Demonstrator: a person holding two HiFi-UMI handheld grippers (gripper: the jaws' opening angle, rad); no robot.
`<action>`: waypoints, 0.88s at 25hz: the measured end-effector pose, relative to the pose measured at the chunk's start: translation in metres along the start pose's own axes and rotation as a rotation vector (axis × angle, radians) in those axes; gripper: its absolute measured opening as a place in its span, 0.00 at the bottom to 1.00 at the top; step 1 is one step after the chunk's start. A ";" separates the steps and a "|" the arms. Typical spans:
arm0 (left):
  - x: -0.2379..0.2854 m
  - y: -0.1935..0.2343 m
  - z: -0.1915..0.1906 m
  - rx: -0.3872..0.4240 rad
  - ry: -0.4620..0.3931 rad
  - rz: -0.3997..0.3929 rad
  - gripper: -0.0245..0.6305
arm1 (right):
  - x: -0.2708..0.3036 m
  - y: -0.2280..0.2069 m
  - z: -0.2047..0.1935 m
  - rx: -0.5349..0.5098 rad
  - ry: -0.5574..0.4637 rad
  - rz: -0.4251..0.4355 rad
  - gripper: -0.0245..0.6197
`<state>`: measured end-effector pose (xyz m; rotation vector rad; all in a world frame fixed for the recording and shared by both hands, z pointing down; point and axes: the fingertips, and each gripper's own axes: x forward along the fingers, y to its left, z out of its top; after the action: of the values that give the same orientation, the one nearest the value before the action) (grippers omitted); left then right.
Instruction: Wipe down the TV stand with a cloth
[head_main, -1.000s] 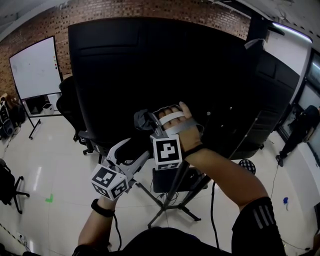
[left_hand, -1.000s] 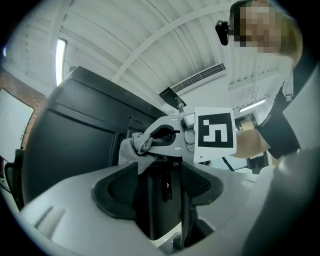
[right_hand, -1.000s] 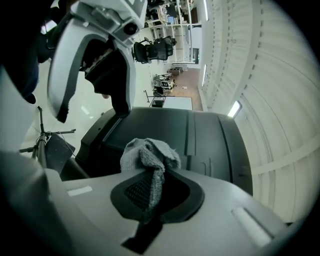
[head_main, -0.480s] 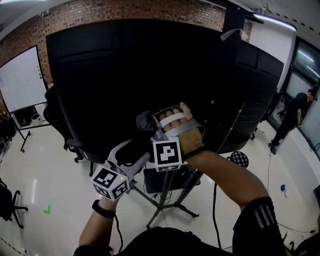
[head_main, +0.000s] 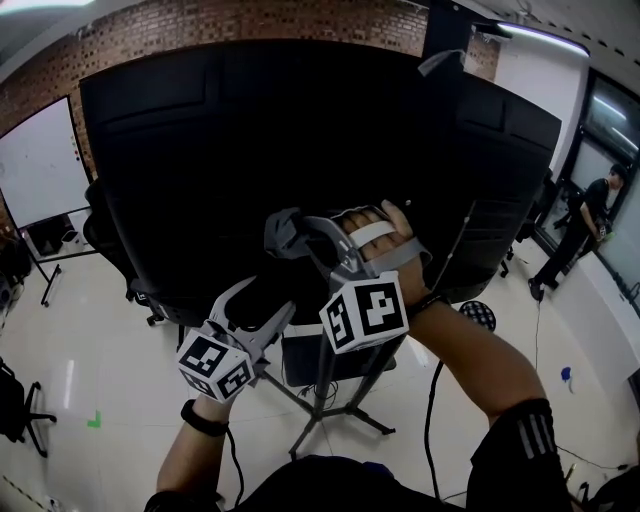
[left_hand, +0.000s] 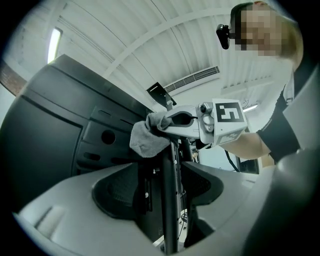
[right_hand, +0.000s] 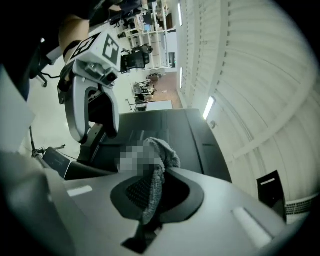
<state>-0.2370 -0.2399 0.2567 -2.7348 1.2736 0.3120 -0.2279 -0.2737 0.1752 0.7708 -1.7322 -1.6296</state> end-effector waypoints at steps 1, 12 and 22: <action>0.003 -0.004 0.002 0.007 -0.003 -0.002 0.48 | -0.006 -0.011 -0.002 0.033 -0.019 -0.015 0.06; 0.035 -0.036 0.041 0.056 -0.019 0.032 0.48 | -0.030 -0.077 -0.046 0.352 -0.171 0.043 0.06; 0.058 -0.054 0.029 0.075 0.015 0.091 0.48 | -0.032 -0.070 -0.097 0.536 -0.199 0.160 0.06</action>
<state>-0.1631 -0.2426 0.2163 -2.6268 1.3871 0.2473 -0.1332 -0.3144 0.1074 0.6971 -2.3545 -1.1732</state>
